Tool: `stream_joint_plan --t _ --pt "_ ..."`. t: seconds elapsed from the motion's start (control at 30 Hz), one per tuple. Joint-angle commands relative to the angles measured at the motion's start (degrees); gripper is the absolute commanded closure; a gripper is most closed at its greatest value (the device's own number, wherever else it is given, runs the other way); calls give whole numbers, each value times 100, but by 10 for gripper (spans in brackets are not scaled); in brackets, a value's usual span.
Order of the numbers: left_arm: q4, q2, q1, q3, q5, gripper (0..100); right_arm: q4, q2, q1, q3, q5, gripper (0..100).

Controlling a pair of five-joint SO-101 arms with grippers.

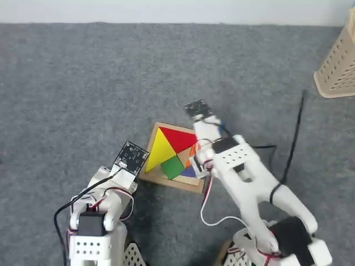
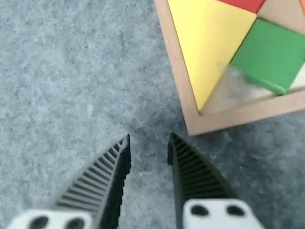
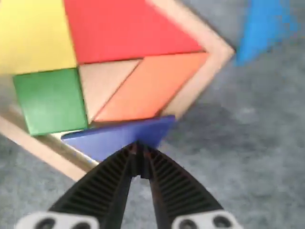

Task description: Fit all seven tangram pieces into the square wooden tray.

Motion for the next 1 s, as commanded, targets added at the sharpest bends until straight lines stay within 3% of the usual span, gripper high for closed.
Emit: stream_joint_plan --t 0.0,0.27,0.57,0.97 --pt "-9 -123 -26 -66 62 881 -48 242 -338 -229 79 993" --pt "-9 -123 -26 -66 62 881 330 242 -497 -492 79 993" --pt "-9 -123 -26 -66 62 881 251 382 4 -747 26 992" --pt "-9 -123 -26 -66 62 881 119 1701 725 -1512 79 992"
